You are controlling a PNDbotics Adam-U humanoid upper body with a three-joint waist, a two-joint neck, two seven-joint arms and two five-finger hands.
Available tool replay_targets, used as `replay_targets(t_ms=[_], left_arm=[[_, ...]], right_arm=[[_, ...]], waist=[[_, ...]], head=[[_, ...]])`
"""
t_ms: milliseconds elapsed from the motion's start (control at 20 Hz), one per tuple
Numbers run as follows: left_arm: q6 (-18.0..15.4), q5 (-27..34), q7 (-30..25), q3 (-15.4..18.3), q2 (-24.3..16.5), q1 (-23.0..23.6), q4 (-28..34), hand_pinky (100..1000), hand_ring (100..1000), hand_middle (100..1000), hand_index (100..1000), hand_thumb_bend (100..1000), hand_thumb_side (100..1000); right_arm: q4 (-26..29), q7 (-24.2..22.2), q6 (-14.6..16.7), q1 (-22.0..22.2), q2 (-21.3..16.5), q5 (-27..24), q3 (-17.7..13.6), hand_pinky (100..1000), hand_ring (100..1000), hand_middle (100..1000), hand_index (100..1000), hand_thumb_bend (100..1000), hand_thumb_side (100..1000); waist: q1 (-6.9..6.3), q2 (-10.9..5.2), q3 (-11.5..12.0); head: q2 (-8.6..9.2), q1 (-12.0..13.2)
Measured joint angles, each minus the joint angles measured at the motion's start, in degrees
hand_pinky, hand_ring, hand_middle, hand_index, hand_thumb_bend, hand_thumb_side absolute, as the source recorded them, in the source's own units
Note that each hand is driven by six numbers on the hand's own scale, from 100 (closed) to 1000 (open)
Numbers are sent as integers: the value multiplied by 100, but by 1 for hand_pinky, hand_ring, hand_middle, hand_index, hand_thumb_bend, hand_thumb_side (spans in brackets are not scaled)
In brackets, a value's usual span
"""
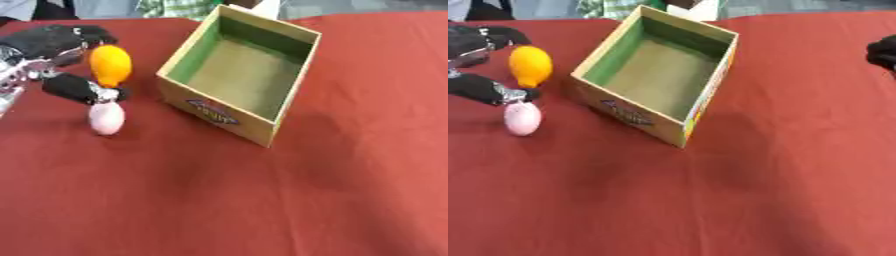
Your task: Pick up objects on the table and place them in the box.
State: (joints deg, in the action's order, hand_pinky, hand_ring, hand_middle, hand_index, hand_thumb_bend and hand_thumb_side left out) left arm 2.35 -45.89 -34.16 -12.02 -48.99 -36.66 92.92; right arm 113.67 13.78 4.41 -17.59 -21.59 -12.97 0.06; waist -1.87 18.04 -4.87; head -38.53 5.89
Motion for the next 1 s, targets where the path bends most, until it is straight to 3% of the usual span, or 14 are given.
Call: replay_targets(t_ms=[350,600,1000], left_arm=[[-127,93,-575,74,-43,45,-4,765,844,855,1000,695,964],[-101,253,-986,134,-46,104,-33,739,814,816,948,698,936],[-120,87,-1617,160,-47,190,-127,673,765,749,1000,597,822]], right_arm=[[0,6,-19,5,0,0,0,731,672,566,800,100,952],[0,5,-30,22,0,0,0,732,672,565,799,100,952],[0,-6,-41,22,6,2,-1,732,672,565,796,100,953]], waist=[[5,0,0],[19,1,3],[59,26,0]], head=[[0,-4],[0,-44],[2,-89]])
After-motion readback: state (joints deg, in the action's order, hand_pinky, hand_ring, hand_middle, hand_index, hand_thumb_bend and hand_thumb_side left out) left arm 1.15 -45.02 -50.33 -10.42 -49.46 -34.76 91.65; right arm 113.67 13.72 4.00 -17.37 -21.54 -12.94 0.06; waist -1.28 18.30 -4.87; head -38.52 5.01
